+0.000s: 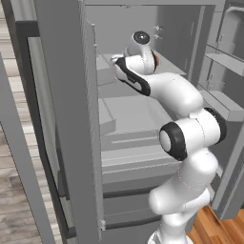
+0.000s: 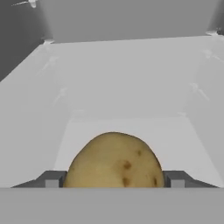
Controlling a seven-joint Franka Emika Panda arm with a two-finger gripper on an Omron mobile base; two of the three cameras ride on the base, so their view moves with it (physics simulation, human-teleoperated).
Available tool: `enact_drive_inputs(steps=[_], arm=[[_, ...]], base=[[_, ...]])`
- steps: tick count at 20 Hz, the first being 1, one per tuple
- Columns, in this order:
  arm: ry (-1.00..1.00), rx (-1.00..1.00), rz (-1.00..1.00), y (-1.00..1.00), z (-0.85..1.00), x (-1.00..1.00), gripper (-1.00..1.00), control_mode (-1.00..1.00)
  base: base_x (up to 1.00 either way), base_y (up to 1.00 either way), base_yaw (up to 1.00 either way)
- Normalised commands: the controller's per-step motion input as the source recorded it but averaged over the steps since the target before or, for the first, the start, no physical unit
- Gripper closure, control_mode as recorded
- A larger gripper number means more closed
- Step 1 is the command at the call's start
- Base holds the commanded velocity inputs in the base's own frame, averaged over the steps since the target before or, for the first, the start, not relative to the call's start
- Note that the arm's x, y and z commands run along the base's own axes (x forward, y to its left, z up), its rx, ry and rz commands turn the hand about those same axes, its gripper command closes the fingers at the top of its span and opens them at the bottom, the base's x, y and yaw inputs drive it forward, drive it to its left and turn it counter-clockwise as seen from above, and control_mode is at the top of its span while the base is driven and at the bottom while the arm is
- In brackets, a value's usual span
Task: Move the onion and potato from the top shelf to the second highest shelf to make space. Then, place the pitcher from the counter on the cleared top shelf.
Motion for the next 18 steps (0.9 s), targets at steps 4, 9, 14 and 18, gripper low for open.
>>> enact_drive_inputs(steps=[4, 9, 14, 18], arm=[[-0.04, 0.00, 0.00, -0.10, 0.00, -1.00, 1.00, -1.00], [0.00, 0.00, 0.00, -0.30, 0.00, -1.00, 1.00, -1.00], [0.05, 0.00, 0.00, -0.24, -0.04, -1.00, 1.00, -1.00], [0.14, 0.00, 0.00, -0.06, -0.30, -0.99, 1.00, -1.00]], base=[[0.00, 0.00, 0.00], [0.00, 0.00, 0.00], [0.00, 0.00, 0.00], [0.00, 0.00, 0.00]])
